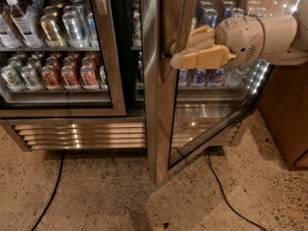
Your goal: Open right fridge door
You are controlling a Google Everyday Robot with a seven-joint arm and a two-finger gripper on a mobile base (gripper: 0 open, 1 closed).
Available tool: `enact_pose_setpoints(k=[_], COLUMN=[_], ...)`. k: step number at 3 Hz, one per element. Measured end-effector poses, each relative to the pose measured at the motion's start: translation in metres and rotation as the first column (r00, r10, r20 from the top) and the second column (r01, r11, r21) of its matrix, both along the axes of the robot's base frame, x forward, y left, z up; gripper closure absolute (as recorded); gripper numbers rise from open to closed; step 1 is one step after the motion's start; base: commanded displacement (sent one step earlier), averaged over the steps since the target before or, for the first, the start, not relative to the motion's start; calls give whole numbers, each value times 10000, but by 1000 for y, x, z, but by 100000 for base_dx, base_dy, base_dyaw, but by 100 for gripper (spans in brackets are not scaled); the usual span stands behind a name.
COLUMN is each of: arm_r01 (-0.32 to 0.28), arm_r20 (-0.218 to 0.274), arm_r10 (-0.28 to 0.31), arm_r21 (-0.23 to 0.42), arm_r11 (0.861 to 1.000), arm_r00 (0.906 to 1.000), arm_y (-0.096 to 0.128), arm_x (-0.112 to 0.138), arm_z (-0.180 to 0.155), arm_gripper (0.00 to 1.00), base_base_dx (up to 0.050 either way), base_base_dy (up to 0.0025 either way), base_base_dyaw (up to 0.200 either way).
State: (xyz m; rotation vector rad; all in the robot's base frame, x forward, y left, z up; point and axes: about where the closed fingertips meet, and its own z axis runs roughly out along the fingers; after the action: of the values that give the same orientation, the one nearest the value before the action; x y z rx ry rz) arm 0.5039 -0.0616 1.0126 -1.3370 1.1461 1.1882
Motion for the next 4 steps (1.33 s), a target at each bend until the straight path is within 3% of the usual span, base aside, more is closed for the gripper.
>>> enact_pose_setpoints(k=[1,2,3,4], arm_r01=[0,1,187,609], arm_r20=[0,-2,-839,-2284], arm_r10=[0,-1,-193,-646], arm_r21=[0,0,-85,-231], arm_r11=[10000,10000,9998,9979], arm_r00=[10000,10000,9963,9714], arm_y=[0,0,-2,-10], arm_x=[0,0,4,7], arm_z=[0,0,-56,-177], arm_gripper=[100,100,100,100], base_base_dx=[-1,0,0,0], base_base_dy=[2,0,0,0], base_base_dyaw=[-19220,0,0,0])
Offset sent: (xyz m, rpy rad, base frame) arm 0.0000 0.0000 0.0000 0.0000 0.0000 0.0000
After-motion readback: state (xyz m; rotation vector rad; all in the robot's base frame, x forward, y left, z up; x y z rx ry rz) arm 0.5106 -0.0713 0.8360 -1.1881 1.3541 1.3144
